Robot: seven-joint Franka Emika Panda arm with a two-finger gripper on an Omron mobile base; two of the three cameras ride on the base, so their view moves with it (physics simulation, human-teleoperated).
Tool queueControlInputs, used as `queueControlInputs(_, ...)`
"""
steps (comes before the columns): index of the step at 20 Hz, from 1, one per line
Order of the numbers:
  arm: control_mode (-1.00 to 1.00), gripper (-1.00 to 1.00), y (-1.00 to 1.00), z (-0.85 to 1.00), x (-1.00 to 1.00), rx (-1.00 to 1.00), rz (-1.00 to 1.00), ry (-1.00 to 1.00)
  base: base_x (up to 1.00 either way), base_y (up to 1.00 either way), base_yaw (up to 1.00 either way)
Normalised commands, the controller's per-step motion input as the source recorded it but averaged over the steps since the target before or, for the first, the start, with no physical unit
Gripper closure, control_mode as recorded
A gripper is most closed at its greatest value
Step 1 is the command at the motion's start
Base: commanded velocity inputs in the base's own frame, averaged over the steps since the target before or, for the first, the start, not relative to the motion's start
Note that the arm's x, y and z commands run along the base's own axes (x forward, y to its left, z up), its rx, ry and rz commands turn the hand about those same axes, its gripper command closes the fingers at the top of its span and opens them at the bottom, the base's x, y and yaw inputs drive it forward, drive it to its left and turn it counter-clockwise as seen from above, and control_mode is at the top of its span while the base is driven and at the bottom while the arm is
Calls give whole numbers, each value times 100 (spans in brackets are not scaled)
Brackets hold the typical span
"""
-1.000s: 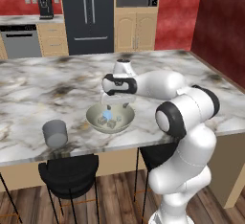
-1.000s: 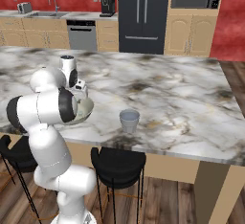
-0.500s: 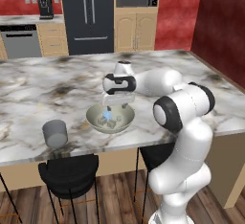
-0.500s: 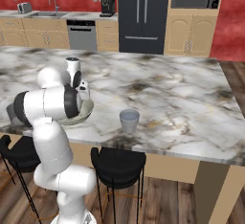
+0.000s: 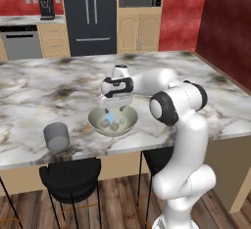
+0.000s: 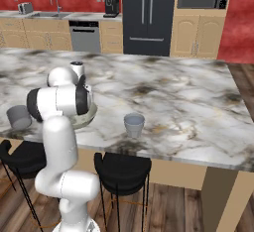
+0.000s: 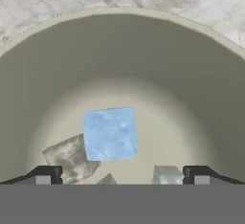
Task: There are four ice cubes in the ice bowl. Place two ice cubes in each glass of water.
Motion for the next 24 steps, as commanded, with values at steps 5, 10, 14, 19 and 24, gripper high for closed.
queueControlInputs(5, -100, -100, 31, -33, 14, -1, 0, 8, 0, 0, 0)
queueControlInputs(10, -100, -100, 9, -26, 41, 0, 0, 5, 0, 0, 0)
queueControlInputs(14, -100, -100, 0, -27, 18, 0, 0, 5, 0, 0, 0)
queueControlInputs(19, -100, -100, 0, -14, -36, -1, 2, 0, 0, 0, 0)
queueControlInputs(24, -100, -100, 0, -7, -31, 0, 0, 0, 0, 0, 0)
